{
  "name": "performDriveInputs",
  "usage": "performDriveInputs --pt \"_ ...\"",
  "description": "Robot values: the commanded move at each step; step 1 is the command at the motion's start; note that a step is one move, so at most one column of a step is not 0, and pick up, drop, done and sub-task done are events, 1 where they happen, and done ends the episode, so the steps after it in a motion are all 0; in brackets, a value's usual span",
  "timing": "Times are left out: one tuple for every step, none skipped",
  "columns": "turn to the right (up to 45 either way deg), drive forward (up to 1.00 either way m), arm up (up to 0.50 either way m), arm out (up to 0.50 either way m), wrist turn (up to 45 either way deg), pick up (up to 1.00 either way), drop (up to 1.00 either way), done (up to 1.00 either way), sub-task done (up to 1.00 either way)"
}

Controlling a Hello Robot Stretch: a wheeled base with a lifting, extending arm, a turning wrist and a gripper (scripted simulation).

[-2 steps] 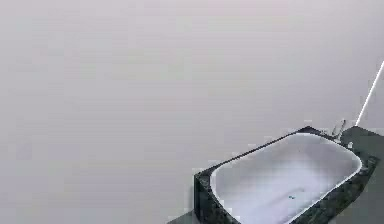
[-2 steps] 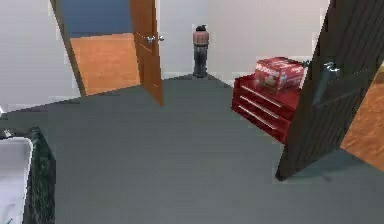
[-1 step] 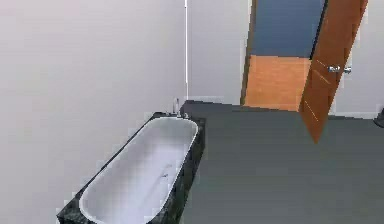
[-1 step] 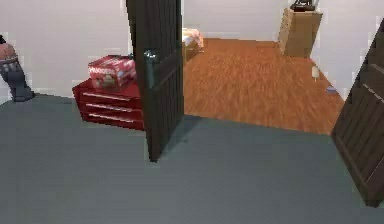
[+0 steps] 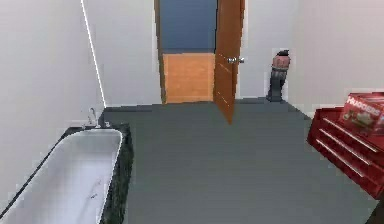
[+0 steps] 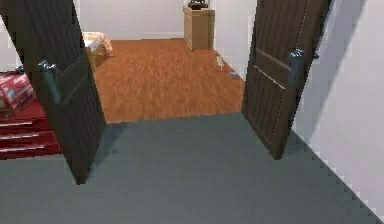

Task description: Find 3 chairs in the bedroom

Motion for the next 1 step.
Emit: performDriveInputs --pt "0.0 1.00 0.00 0.00 0.0 0.00 0.00 0.00 0.00"
